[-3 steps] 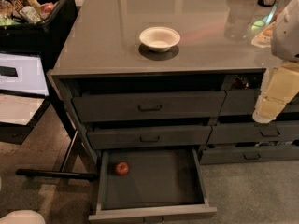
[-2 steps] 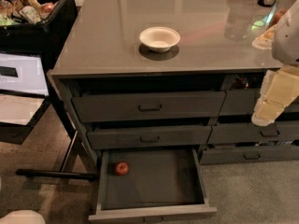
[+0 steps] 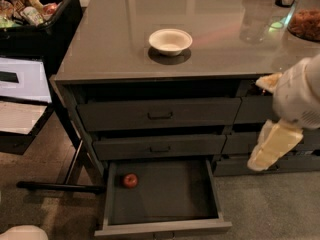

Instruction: Pick apple from bottom drawer and place on counter

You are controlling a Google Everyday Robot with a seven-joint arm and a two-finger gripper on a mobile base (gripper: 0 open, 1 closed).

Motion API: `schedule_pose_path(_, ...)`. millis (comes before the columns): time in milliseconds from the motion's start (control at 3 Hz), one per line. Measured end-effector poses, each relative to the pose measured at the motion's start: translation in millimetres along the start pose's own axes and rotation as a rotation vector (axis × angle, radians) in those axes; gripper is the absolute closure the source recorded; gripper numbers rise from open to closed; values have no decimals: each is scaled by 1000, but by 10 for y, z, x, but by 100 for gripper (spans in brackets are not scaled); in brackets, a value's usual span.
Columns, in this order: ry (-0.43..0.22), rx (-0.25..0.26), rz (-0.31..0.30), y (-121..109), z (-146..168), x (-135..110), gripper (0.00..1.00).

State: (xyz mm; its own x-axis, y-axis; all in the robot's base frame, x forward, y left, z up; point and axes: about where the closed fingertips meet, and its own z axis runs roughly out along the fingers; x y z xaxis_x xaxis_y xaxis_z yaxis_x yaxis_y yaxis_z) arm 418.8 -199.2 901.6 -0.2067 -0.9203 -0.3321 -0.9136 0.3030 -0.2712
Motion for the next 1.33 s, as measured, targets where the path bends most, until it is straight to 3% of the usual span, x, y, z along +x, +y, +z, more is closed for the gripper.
schedule_pose_path(333, -64, -61, 68, 351, 775, 257, 0)
schedule_pose_path(667, -181, -112, 139, 589, 1564, 364, 0)
schedule_pose_path(1000, -355, -126, 216, 632, 2262, 204, 0)
schedule_pose_path(1333, -391, -115, 262, 576, 2579, 237, 0)
